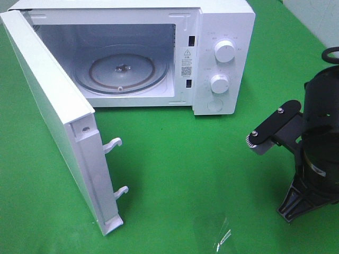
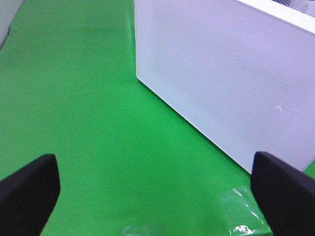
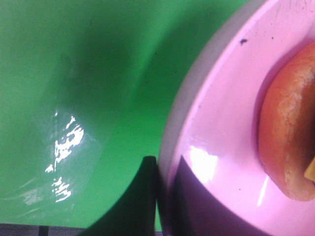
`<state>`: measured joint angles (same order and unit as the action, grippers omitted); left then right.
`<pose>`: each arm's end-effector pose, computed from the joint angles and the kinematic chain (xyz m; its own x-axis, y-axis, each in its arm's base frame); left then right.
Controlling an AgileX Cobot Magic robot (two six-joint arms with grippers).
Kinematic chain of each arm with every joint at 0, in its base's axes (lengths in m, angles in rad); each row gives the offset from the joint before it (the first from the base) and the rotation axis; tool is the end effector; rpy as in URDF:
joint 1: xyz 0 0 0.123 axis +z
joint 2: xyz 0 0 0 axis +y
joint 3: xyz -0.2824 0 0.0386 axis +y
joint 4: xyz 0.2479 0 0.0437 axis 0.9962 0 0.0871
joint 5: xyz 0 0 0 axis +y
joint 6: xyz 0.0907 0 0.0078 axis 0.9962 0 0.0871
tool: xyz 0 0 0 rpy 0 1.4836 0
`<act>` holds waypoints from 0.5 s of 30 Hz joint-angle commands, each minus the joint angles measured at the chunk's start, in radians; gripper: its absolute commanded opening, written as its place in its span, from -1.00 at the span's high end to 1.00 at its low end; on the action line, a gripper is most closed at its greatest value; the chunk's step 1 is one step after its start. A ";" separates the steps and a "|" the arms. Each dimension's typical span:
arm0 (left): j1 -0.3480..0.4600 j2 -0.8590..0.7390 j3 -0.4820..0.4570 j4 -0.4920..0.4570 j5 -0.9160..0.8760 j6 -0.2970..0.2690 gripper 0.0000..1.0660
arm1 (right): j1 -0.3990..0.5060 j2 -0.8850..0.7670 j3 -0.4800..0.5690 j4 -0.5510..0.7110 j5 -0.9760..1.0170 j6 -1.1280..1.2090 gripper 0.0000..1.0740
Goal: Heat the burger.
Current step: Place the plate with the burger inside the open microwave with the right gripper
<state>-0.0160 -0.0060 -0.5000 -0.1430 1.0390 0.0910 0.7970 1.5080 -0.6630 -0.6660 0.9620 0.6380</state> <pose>-0.0055 -0.0111 0.2796 -0.4247 0.0248 -0.9050 0.1346 0.9902 -0.0361 0.1835 0.1218 0.1724 -0.8167 -0.5719 -0.0767 -0.4640 0.7300 -0.5018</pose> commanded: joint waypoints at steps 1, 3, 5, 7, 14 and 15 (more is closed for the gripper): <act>-0.002 -0.009 0.003 -0.005 -0.003 -0.006 -0.83 | 0.048 -0.011 0.020 -0.071 0.063 0.036 1.00; -0.002 -0.009 0.003 -0.005 -0.003 -0.006 -0.83 | 0.072 -0.019 0.038 -0.071 0.063 0.046 1.00; -0.002 -0.009 0.003 -0.005 -0.003 -0.006 -0.83 | 0.100 -0.032 0.053 -0.071 0.064 0.060 1.00; -0.002 -0.009 0.003 -0.005 -0.003 -0.006 -0.83 | 0.122 -0.048 0.066 -0.076 0.067 0.074 1.00; -0.002 -0.009 0.003 -0.005 -0.003 -0.006 -0.83 | 0.200 -0.100 0.092 -0.076 0.108 0.087 1.00; -0.002 -0.009 0.003 -0.005 -0.003 -0.006 -0.83 | 0.200 -0.100 0.092 -0.076 0.108 0.087 1.00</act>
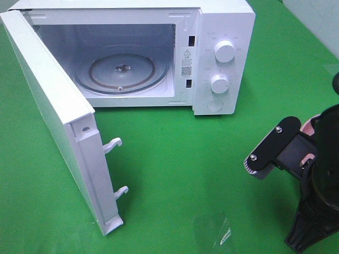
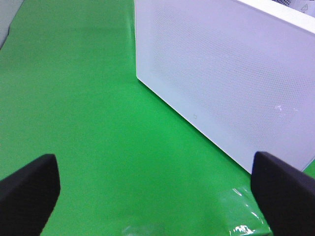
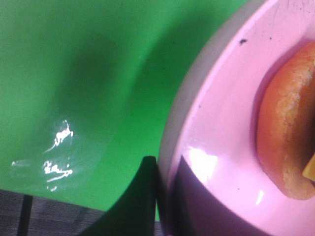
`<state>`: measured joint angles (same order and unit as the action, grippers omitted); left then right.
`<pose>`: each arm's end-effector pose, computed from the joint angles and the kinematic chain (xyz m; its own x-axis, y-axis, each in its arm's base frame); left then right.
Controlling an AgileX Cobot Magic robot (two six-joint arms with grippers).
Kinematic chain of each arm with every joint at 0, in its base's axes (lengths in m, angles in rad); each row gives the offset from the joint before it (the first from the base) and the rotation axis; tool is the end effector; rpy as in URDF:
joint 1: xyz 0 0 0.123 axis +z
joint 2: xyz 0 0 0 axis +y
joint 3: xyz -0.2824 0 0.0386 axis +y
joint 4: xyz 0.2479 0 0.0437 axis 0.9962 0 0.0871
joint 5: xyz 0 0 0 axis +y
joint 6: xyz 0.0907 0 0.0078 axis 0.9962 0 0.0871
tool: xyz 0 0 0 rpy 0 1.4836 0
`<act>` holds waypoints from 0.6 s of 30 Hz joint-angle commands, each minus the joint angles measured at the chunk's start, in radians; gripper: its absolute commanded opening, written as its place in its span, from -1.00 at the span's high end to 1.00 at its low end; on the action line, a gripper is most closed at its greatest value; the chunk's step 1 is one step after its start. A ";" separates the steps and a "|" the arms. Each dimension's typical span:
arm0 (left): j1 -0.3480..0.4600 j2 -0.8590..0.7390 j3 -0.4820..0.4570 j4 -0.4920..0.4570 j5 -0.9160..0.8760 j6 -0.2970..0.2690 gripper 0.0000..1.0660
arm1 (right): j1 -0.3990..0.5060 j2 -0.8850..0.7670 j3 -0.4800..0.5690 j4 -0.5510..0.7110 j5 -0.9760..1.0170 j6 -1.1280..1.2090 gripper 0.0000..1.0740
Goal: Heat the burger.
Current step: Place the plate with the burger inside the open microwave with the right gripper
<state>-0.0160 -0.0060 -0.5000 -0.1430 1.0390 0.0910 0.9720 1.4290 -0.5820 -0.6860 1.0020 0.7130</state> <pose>-0.0055 -0.0111 0.2796 -0.4247 0.0248 -0.9050 0.1346 0.9902 -0.0361 0.1471 0.1293 0.1744 -0.7486 -0.6569 -0.0900 -0.5228 0.6682 -0.5293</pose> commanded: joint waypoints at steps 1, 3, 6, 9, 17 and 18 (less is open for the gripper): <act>-0.002 -0.009 0.003 -0.005 -0.003 -0.006 -0.83 | 0.050 -0.032 0.022 -0.056 0.077 0.012 1.00; -0.002 -0.009 0.003 -0.005 -0.003 -0.006 -0.83 | 0.077 -0.041 0.037 -0.056 0.077 0.020 1.00; -0.002 -0.009 0.003 -0.005 -0.003 -0.006 -0.83 | 0.093 -0.045 0.045 -0.057 0.077 0.024 1.00; -0.002 -0.009 0.003 -0.005 -0.003 -0.006 -0.83 | 0.150 -0.049 0.069 -0.058 0.078 0.046 0.99; -0.002 -0.009 0.003 -0.005 -0.003 -0.006 -0.83 | 0.199 -0.056 0.069 -0.086 0.069 0.046 0.99; -0.002 -0.009 0.003 -0.005 -0.003 -0.006 -0.83 | 0.199 -0.056 0.069 -0.110 0.062 0.046 0.98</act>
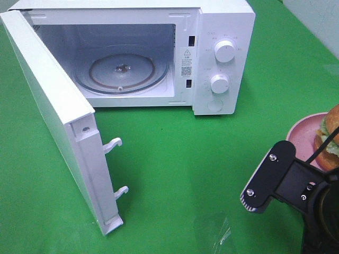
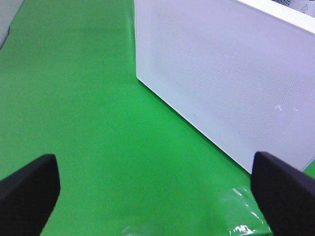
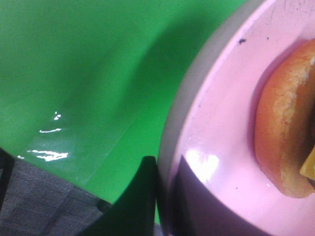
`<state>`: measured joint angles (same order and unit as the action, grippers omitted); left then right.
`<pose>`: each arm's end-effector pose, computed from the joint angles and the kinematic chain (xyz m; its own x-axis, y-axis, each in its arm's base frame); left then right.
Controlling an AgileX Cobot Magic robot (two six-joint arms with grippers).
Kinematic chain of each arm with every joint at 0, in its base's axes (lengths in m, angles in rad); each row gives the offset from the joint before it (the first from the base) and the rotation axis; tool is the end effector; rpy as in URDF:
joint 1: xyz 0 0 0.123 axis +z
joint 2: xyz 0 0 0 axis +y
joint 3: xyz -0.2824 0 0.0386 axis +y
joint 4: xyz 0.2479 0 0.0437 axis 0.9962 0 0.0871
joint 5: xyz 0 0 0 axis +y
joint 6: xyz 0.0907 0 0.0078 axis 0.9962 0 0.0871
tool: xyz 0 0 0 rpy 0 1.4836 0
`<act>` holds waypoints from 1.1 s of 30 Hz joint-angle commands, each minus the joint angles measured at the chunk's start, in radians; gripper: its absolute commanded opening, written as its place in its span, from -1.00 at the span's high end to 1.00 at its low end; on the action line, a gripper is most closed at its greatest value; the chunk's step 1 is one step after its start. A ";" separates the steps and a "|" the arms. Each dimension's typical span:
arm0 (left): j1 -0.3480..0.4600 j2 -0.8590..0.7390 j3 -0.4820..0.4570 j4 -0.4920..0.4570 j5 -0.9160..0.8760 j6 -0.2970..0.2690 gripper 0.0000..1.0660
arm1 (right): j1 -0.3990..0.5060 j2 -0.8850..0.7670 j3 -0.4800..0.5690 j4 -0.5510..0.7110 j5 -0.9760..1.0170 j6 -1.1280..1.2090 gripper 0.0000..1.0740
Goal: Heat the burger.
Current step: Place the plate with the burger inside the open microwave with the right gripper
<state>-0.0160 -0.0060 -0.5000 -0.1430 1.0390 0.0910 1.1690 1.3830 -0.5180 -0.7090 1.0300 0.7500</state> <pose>-0.0055 -0.0111 0.2796 -0.4247 0.0248 -0.9050 0.1346 0.9902 -0.0361 0.1137 0.1375 0.1723 -0.6255 -0.7762 -0.0797 -0.6162 0.5541 -0.5597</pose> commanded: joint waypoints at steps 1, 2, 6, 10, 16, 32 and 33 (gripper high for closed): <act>-0.002 -0.009 0.003 -0.005 -0.003 -0.006 -0.83 | 0.002 -0.010 0.002 -0.112 0.017 0.006 0.98; -0.002 -0.009 0.003 -0.005 -0.003 -0.006 -0.83 | 0.002 -0.010 0.002 -0.112 0.017 0.006 0.98; -0.002 -0.009 0.003 -0.005 -0.003 -0.006 -0.83 | 0.002 -0.010 0.000 -0.145 -0.032 -0.032 0.97; -0.002 -0.009 0.003 -0.005 -0.003 -0.006 -0.83 | 0.002 -0.010 0.000 -0.174 -0.088 -0.127 0.96; -0.002 -0.009 0.003 -0.005 -0.003 -0.006 -0.83 | 0.002 -0.010 0.000 -0.224 -0.157 -0.184 0.95; -0.002 -0.009 0.003 -0.005 -0.003 -0.006 -0.83 | -0.026 -0.010 0.000 -0.291 -0.334 -0.459 0.93; -0.002 -0.009 0.003 -0.005 -0.003 -0.006 -0.83 | -0.028 -0.010 0.000 -0.298 -0.332 -0.492 0.92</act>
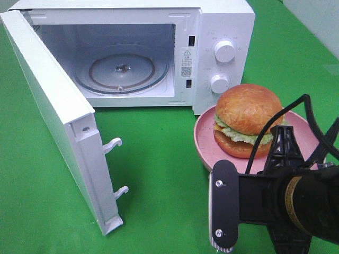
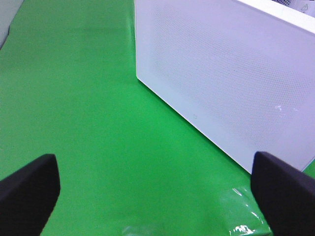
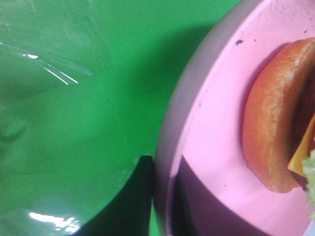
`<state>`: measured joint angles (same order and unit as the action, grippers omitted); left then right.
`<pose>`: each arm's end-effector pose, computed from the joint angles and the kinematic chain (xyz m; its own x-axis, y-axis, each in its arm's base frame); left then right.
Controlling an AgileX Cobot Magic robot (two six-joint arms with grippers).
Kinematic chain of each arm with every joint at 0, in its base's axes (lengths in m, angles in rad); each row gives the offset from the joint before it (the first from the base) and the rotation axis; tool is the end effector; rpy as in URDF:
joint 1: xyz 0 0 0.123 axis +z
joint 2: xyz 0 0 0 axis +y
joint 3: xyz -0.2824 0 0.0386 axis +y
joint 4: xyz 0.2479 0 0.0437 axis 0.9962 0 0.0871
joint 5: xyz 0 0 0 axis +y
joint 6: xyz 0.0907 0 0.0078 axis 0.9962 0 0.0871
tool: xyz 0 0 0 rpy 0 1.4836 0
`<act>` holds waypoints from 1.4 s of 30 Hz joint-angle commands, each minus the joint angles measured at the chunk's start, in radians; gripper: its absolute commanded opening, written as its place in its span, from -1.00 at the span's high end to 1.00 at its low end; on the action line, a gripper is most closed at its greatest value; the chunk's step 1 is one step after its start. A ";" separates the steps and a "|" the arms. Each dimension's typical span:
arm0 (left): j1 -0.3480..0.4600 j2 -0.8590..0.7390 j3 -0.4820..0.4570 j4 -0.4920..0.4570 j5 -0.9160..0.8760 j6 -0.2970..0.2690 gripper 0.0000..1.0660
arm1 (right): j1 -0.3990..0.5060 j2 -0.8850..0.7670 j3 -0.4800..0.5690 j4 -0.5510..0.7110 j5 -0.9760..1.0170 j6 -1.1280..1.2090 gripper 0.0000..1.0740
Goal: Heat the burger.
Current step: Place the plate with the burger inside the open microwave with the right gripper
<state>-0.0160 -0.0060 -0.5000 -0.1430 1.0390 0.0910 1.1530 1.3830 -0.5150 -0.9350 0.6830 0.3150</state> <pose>-0.0055 -0.0111 0.2796 -0.4247 0.0248 -0.9050 0.1346 0.9902 -0.0361 0.1254 0.1684 0.1728 0.0050 -0.9978 -0.0658 -0.8141 0.0342 -0.5797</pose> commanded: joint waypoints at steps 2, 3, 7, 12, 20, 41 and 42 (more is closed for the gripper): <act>-0.002 -0.009 0.003 -0.005 -0.003 -0.006 -0.83 | -0.012 -0.010 -0.003 -0.072 0.021 -0.076 0.92; -0.002 -0.009 0.003 -0.005 -0.003 -0.006 -0.83 | -0.012 -0.010 -0.003 -0.072 0.021 -0.076 0.92; -0.002 -0.009 0.003 -0.005 -0.003 -0.006 -0.83 | -0.012 -0.010 -0.003 -0.074 0.016 -0.119 0.91; -0.002 -0.009 0.003 -0.005 -0.003 -0.006 -0.83 | -0.012 -0.010 -0.003 -0.099 -0.062 -0.207 0.96; -0.002 -0.009 0.003 -0.005 -0.003 -0.006 -0.83 | -0.102 -0.010 -0.003 -0.103 -0.203 -0.329 1.00; -0.002 -0.009 0.003 -0.005 -0.003 -0.006 -0.83 | -0.356 -0.010 -0.003 0.143 -0.559 -1.042 1.00; -0.002 -0.009 0.003 -0.005 -0.003 -0.006 -0.83 | -0.377 -0.010 -0.003 0.235 -0.581 -1.151 1.00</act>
<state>-0.0160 -0.0060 -0.5000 -0.1430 1.0390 0.0910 0.8000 1.3830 -0.5120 -0.7940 0.1720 -0.6940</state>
